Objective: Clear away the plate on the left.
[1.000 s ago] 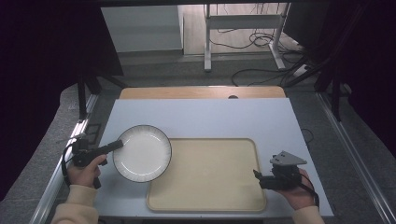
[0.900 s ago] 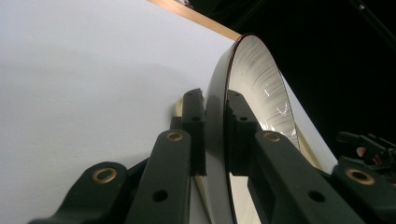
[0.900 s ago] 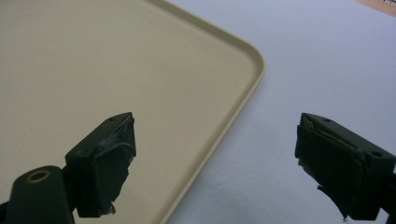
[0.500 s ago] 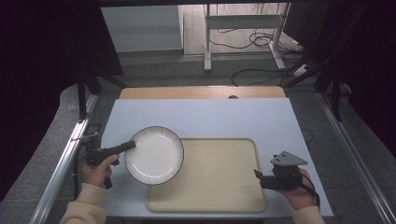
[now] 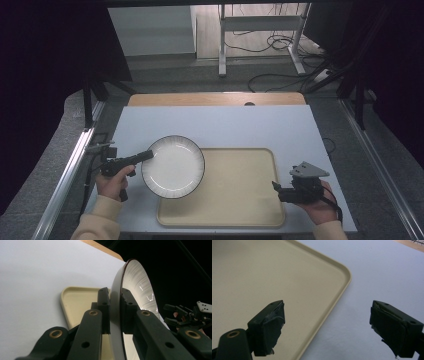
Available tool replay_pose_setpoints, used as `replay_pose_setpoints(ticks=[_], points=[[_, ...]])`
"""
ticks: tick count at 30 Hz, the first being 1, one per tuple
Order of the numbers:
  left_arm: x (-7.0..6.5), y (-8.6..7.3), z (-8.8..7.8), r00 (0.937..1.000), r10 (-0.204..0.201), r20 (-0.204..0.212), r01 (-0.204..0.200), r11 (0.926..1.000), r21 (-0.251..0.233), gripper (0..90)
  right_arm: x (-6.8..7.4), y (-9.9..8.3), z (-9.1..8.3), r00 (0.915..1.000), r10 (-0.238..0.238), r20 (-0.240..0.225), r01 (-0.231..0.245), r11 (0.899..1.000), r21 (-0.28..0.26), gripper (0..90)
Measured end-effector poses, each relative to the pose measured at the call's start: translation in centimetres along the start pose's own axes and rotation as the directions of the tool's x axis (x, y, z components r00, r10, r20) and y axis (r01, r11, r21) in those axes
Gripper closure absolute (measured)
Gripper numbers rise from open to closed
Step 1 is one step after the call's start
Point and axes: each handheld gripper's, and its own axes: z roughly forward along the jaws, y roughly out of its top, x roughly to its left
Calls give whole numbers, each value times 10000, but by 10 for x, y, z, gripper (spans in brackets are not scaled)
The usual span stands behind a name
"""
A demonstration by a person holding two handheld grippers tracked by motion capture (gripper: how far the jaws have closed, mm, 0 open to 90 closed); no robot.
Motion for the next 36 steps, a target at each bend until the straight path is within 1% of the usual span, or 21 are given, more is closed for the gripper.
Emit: replay_pose_setpoints(ticks=[4,8,11,14,16,19,21,23,25,31,36], points=[[-4,-1,6,10000,21,93,-22,10000,57,811,0,0,-1,10000,21,39,-21,10000,-26,136],[-8,-1,12,9998,159,133,-161,9997,181,811,0,0,-1,10000,34,38,-34,10000,-33,137],[-12,-2,16,9996,145,231,-150,9996,224,810,0,0,0,10000,52,22,-52,10000,-30,136],[-13,-3,21,9994,11,345,-21,9996,290,811,1,0,0,9999,143,5,-142,9999,-51,137],[-14,-3,23,9996,39,275,-48,9994,348,810,1,0,0,10000,44,-21,-44,10000,-26,137],[-15,-3,26,10000,56,77,-59,9993,382,807,1,-1,1,10000,37,-63,-37,10000,-13,137],[-16,-3,30,10000,5,43,-7,9993,383,807,-1,-1,0,10000,31,-20,-31,10000,-62,138],[-17,-3,35,10000,-36,69,33,9991,419,807,-2,-1,0,9999,130,-17,-130,9998,-136,138],[-20,-4,41,9999,-60,146,54,9990,451,807,-3,-1,0,9999,159,-30,-159,9997,-163,138],[-27,-4,58,9991,62,431,-91,9977,677,805,-3,0,-2,9999,147,18,-146,9997,-173,139],[-31,-5,67,9979,74,640,-125,9967,800,806,-3,-1,-2,9998,168,55,-167,9997,-152,139]])
